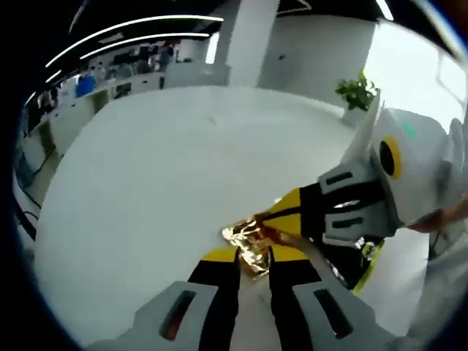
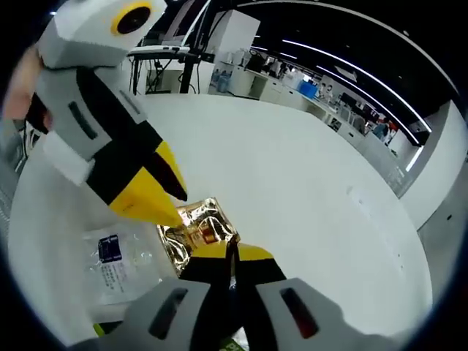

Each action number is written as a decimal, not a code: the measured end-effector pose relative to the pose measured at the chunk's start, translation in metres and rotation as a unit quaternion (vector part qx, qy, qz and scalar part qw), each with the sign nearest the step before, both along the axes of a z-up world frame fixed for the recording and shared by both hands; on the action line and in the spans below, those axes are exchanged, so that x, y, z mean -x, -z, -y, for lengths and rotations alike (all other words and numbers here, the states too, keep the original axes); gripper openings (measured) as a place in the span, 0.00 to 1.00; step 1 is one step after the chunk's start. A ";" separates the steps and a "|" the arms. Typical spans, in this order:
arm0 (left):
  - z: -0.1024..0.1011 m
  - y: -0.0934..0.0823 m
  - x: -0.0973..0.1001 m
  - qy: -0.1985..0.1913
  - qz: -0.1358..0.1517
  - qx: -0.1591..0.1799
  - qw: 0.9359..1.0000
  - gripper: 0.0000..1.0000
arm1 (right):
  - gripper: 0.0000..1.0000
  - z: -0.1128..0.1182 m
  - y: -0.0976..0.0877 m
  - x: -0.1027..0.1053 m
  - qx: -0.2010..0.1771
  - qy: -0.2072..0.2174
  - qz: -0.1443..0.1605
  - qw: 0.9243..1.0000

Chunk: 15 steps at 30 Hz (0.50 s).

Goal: Arrange the skincare products in the storage area until every visible bottle or jar stands upright without overlapping.

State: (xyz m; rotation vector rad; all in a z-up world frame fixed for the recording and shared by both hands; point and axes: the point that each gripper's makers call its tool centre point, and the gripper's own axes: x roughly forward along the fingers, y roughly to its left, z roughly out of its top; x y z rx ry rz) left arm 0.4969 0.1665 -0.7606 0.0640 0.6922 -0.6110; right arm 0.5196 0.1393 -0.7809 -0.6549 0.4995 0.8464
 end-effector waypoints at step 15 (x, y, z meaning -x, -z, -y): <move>0.013 0.015 -0.005 0.063 0.031 -0.081 0.994 0.22 | 0.02 0.000 -0.001 0.000 0.000 -0.001 0.000 1.000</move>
